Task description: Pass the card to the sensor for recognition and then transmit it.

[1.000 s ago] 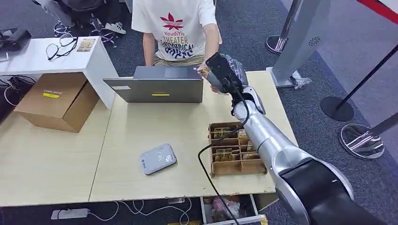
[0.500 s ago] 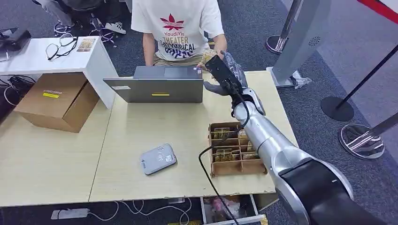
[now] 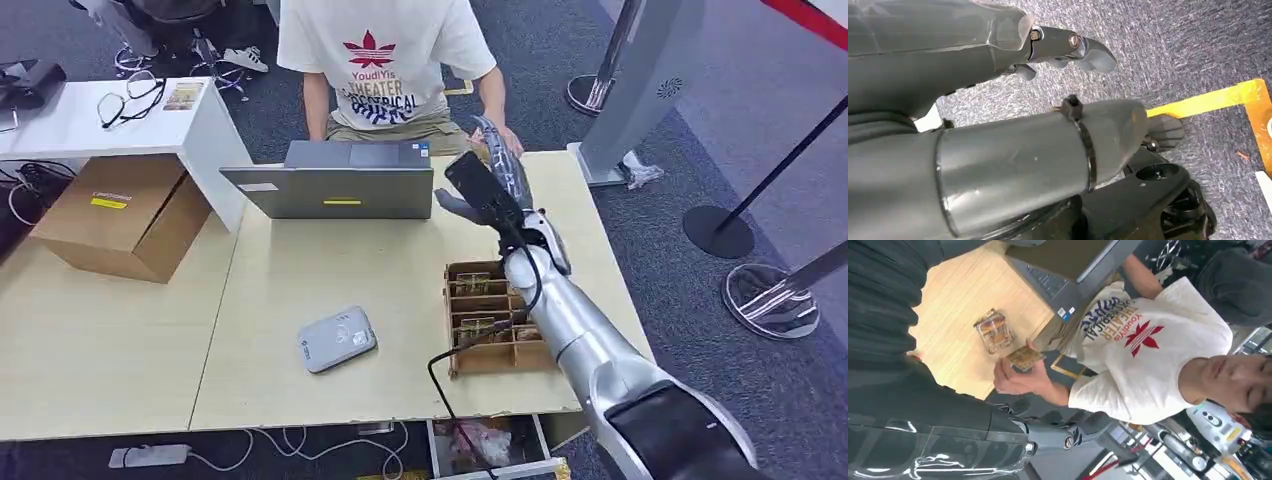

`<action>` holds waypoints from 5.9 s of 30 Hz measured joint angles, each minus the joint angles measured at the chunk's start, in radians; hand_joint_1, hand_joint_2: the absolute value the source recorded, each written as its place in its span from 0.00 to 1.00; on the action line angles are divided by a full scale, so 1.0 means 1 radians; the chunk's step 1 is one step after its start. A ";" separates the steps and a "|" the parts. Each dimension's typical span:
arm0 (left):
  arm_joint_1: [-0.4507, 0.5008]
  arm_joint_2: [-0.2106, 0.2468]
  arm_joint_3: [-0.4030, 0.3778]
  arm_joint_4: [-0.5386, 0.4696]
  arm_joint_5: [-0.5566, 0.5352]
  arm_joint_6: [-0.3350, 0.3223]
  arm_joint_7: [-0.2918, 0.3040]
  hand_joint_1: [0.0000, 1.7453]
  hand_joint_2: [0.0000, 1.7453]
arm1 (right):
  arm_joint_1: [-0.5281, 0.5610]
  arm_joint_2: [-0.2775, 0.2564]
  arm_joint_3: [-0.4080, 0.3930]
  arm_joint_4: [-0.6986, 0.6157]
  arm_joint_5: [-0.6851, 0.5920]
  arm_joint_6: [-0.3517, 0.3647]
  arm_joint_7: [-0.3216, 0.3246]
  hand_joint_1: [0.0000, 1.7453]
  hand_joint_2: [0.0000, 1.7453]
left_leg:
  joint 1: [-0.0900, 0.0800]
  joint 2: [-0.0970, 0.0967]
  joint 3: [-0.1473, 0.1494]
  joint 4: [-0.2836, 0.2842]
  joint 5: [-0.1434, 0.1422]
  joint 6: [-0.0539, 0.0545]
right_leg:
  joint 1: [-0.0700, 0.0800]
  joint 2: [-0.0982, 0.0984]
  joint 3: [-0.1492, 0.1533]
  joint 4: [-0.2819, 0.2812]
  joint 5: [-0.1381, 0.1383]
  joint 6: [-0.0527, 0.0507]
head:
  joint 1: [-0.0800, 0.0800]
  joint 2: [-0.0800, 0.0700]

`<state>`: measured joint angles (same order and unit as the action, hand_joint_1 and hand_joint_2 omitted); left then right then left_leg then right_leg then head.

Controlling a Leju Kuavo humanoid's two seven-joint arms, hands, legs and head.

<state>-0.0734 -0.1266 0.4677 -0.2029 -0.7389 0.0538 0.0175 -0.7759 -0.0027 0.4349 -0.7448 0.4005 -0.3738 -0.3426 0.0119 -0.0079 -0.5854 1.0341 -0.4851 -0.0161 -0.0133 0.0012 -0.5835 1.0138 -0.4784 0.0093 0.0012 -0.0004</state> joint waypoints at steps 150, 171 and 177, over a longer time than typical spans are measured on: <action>0.035 0.009 0.117 0.000 0.030 0.010 -0.041 0.00 0.00 | 0.417 -0.481 0.002 -0.722 0.311 0.726 0.361 0.00 1.00 | 0.000 -0.001 -0.002 0.000 -0.002 0.002 | 0.000 -0.001 0.000 -0.001 0.000 0.000 | 0.000 0.000; 0.035 0.010 0.118 0.000 0.021 0.009 -0.042 0.00 0.00 | 0.376 -0.481 -0.001 -0.729 0.308 0.716 0.362 0.04 1.00 | 0.000 -0.001 -0.002 0.000 -0.002 0.002 | 0.000 -0.001 0.000 -0.001 0.000 0.000 | 0.000 0.000; 0.035 0.010 0.118 0.000 0.020 0.008 -0.042 0.00 0.00 | 0.375 -0.490 -0.006 -0.733 0.308 0.714 0.359 0.19 1.00 | -0.001 -0.001 -0.002 0.000 -0.002 0.002 | 0.000 -0.001 0.000 -0.001 0.000 0.000 | 0.000 0.000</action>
<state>-0.0386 -0.1167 0.5856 -0.2026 -0.7191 0.0614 -0.0240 -0.4008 -0.4925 0.4292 -1.4778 0.7088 0.3407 0.0164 0.0114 -0.0089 -0.5870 1.0341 -0.4868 -0.0145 -0.0137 -0.0002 -0.5836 1.0133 -0.4787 0.0097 0.0011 -0.0004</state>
